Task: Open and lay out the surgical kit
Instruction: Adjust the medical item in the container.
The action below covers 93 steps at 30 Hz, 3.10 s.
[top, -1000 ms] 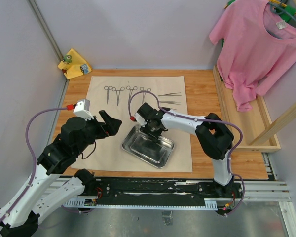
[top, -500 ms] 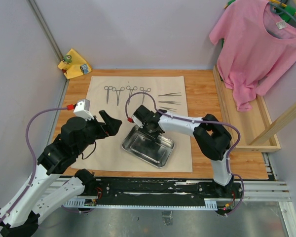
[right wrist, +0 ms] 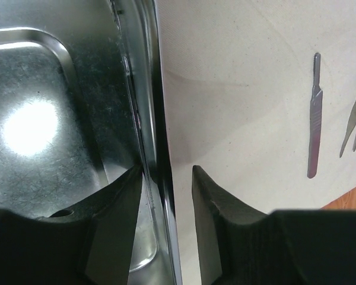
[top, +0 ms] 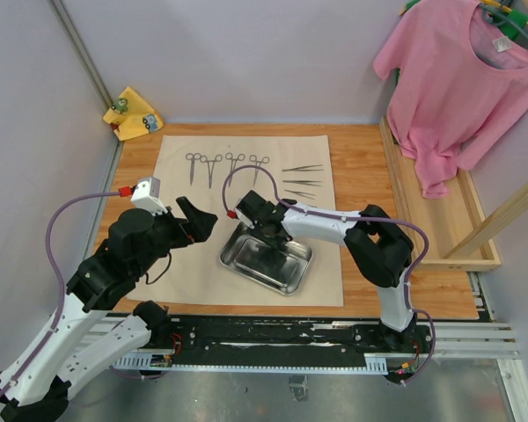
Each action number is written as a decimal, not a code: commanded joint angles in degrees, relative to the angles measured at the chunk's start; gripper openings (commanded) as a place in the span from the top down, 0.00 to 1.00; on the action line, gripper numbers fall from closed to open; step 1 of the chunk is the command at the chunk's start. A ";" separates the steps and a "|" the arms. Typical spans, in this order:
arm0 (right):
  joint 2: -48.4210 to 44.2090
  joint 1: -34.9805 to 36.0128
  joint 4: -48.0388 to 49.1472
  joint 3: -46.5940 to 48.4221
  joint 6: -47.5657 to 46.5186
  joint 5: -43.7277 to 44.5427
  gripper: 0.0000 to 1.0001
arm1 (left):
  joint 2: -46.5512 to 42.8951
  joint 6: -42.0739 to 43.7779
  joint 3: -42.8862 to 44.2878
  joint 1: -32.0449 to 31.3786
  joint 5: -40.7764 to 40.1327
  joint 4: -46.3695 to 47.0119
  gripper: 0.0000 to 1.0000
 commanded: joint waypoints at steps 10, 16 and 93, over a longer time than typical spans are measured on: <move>-2.67 2.20 2.19 -3.16 -0.53 6.53 0.59 | -0.84 -0.39 -0.55 -0.25 0.00 1.24 0.02; -3.40 2.71 2.82 -3.49 -0.88 7.94 0.57 | -0.93 -0.47 -0.57 -0.25 0.08 1.21 0.02; -9.92 -3.09 6.25 -8.84 16.10 -14.77 0.54 | 8.83 -4.18 -17.06 -0.25 7.44 13.00 0.25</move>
